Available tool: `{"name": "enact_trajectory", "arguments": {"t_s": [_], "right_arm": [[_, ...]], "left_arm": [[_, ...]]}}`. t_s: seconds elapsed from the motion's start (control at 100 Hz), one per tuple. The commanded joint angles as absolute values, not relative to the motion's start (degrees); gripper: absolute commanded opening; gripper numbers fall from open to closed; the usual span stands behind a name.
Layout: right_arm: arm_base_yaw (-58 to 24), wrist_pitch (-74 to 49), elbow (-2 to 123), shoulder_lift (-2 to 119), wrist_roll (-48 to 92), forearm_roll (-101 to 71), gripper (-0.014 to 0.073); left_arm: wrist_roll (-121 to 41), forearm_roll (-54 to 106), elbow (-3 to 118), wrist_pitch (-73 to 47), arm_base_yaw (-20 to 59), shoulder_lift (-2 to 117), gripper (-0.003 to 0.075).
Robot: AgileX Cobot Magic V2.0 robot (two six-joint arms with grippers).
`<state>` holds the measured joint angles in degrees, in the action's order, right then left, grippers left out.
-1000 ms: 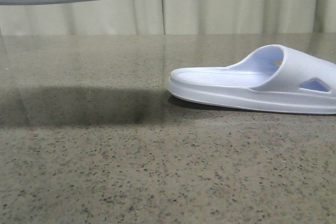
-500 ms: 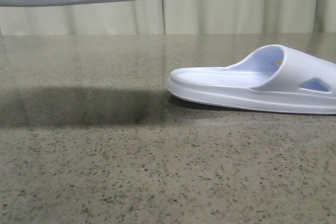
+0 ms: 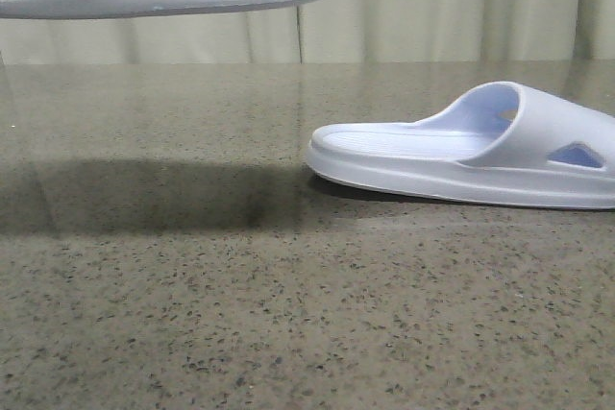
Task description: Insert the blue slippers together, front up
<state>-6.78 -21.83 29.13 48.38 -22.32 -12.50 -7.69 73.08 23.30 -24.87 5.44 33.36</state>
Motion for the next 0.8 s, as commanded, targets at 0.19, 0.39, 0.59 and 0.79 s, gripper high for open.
{"name": "enact_trajectory", "arguments": {"t_s": [0.19,0.39,0.59,0.79], "right_arm": [[-6.44,-13.87,30.9,54.59,-22.26,-14.14,0.035],[-6.44,-13.12,30.9,58.26,-22.26,-15.4,0.035],[-6.44,-12.1,30.9,60.95,-22.26,-16.81,0.0351],[-6.44,-10.69,30.9,62.5,-22.26,-16.91,0.035]], "left_arm": [[-7.73,75.03,25.48,-24.17,5.66,33.33,0.0016],[-7.73,75.03,25.48,-24.17,5.66,33.33,0.0016],[-7.73,75.03,25.48,-24.17,5.66,33.33,0.0016],[-7.73,75.03,25.48,-24.17,5.66,33.33,0.0016]]}}
